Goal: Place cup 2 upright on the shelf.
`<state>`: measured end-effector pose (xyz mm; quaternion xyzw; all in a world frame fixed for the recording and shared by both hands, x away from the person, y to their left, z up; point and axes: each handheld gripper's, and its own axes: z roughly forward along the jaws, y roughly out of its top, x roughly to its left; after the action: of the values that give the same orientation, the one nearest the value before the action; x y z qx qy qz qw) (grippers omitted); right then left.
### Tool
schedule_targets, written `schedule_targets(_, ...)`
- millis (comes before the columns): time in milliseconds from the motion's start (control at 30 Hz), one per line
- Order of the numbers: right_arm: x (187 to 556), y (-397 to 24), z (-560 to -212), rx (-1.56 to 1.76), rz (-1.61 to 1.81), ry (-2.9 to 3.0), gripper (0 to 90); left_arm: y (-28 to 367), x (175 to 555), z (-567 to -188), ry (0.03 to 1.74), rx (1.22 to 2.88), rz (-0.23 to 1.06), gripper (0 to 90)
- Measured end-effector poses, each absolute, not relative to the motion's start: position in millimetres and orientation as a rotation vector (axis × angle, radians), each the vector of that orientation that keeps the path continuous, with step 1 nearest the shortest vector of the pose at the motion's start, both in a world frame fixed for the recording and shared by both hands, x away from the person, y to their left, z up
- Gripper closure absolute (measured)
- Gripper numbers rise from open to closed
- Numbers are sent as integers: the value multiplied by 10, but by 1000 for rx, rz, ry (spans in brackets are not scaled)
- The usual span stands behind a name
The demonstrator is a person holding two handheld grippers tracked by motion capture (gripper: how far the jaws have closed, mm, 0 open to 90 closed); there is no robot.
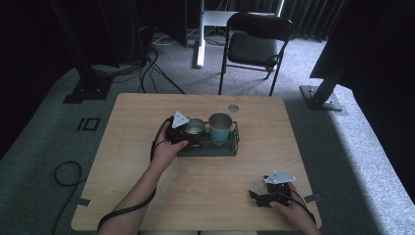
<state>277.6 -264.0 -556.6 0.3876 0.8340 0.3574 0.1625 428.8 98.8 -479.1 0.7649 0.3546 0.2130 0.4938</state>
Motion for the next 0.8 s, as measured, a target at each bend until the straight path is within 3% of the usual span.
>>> schedule_targets(300, 2776, -2640, -5566, 1106, 1019, 2379, 114, 999, 4260, -4824, 793, 1881, 534, 137)
schedule_targets(500, 2776, -2639, -5566, 1106, 1019, 2379, 114, 1041, 4237, -4759, 791, 1894, 535, 64)
schedule_targets(533, 2776, -2639, -5566, 1105, 1019, 2379, 114, 1050, 4234, -4751, 791, 1897, 531, 18)
schedule_targets(800, 2776, -2639, -5566, 1106, 1019, 2379, 114, 1130, 4133, -4659, 786, 1884, 493, 17)
